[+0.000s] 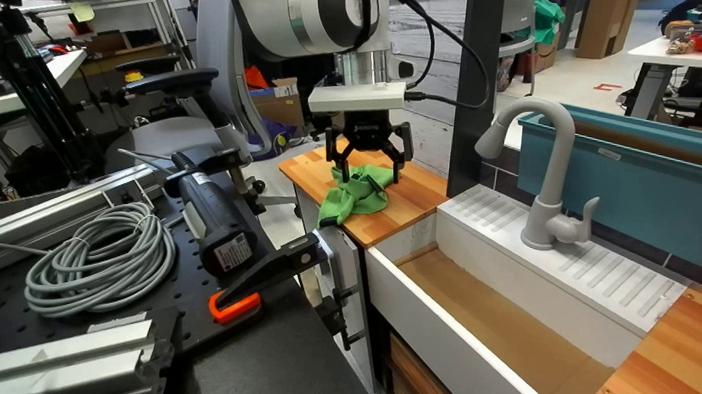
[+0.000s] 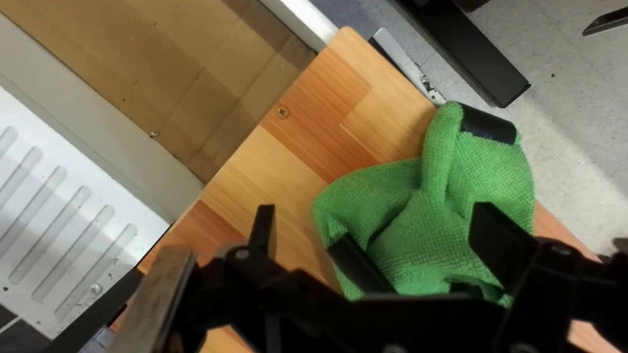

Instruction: Unfold the towel on the table

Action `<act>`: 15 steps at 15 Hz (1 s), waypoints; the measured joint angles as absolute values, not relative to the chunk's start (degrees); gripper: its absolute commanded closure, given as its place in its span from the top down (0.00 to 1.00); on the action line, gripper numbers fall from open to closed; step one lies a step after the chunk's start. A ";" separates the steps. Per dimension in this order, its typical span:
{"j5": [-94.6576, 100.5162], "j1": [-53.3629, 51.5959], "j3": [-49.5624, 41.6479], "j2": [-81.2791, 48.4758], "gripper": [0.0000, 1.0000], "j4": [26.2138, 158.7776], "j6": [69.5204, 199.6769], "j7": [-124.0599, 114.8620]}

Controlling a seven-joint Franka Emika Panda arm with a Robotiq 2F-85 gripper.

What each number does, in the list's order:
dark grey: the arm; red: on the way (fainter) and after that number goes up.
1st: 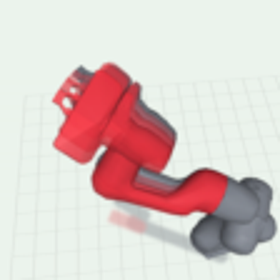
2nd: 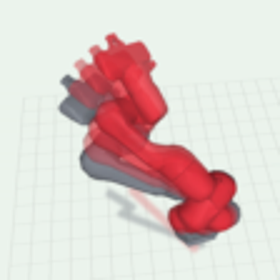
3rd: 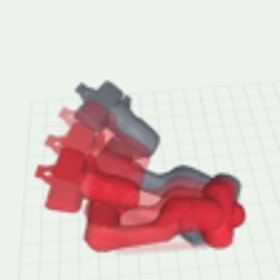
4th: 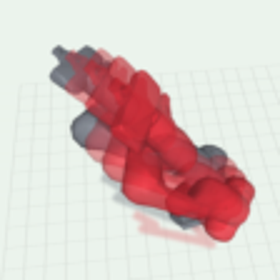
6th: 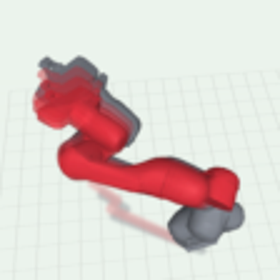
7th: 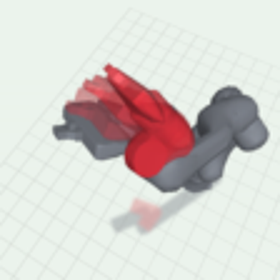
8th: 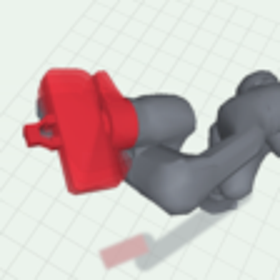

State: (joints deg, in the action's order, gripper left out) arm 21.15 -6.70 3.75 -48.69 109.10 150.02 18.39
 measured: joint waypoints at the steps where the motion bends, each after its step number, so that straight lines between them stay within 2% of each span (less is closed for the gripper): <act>1: 21.15 -6.70 3.74 -48.84 1.00 108.49 149.86 18.99; 12: 21.28 -8.16 2.11 -54.53 1.00 101.11 149.69 19.20; 13: 21.28 -8.39 1.96 -55.03 0.75 100.55 149.71 18.99; 14: 21.31 -8.65 1.80 -55.47 0.74 100.00 149.72 18.82; 15: 21.33 -8.94 1.60 -55.83 0.66 99.51 149.72 18.64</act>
